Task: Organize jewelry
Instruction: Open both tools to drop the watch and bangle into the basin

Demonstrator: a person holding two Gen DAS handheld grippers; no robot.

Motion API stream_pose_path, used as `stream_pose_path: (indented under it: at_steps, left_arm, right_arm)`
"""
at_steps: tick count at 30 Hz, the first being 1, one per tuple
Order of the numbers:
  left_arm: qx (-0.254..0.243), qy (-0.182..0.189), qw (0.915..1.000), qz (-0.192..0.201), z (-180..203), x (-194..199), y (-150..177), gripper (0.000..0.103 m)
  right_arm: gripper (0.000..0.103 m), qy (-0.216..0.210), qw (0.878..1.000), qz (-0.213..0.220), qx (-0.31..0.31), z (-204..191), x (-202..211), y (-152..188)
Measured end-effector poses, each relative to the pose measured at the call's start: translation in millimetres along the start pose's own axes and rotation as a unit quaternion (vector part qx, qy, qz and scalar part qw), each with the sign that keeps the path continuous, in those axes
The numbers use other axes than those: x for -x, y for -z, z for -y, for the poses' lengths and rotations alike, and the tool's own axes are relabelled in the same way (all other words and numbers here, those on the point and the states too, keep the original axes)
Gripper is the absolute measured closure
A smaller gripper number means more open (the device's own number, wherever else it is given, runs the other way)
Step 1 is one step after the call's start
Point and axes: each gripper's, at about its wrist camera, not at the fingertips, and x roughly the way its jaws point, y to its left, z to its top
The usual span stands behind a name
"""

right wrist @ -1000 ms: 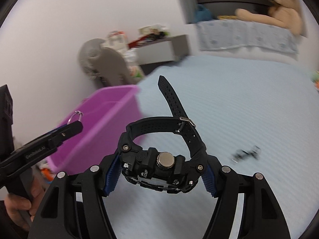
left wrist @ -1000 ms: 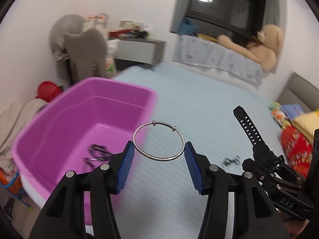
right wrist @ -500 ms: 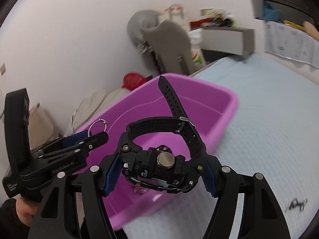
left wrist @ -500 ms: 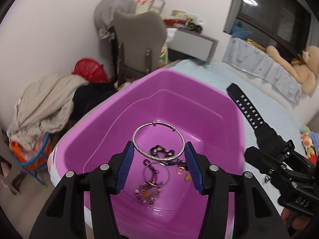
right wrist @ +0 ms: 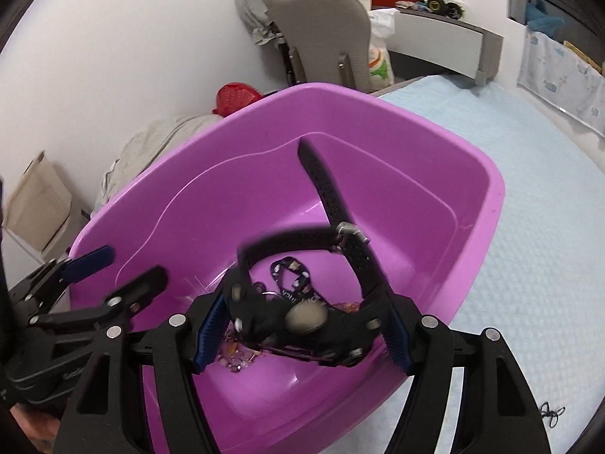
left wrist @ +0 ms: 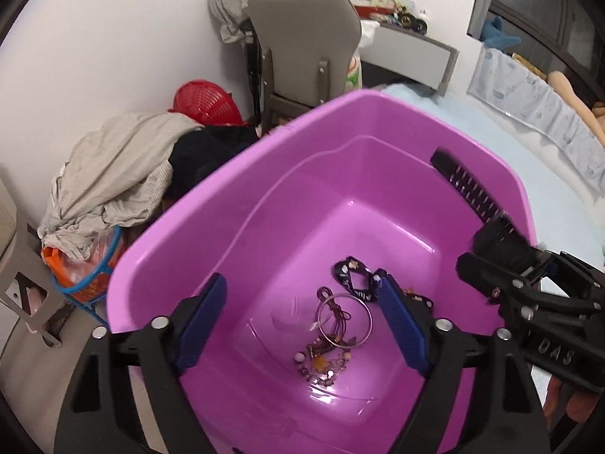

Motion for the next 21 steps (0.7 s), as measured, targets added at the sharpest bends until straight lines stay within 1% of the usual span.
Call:
stream_pose_path:
  at_steps: [1,6,9,12,14,21]
  left_arm:
    - [-0.001,-0.006,1.0,0.001,-1,1,1,0.014]
    - [0.01,-0.021,0.9997,0.001,-8,5,4,0.012]
    - [0.018,-0.012,0.9998,0.002,-11,9,6,0.012]
    - [0.015,-0.016,0.9997,0.004,-10,13,8,0.012]
    - [0.016,-0.013,0.9998,0.005,-9,16,7,0.012]
    - [0.016,-0.004,0.9994,0.029,-1,41,10,0.012]
  right_arm:
    - [0.034,0.002,1.0,0.005,-0.003,2,2,-1]
    - [0.033,0.01,1.0,0.014,0.0,3,14,1]
    - [0.033,0.003,1.0,0.02,-0.006,3,21,5]
    - [0.033,-0.003,1.0,0.026,-0.009,2,25,6]
    - [0.033,-0.01,0.999,0.034,-0.009,0,31,8]
    - [0.033,-0.028,0.997,0.071,-0.011,-1,62,21]
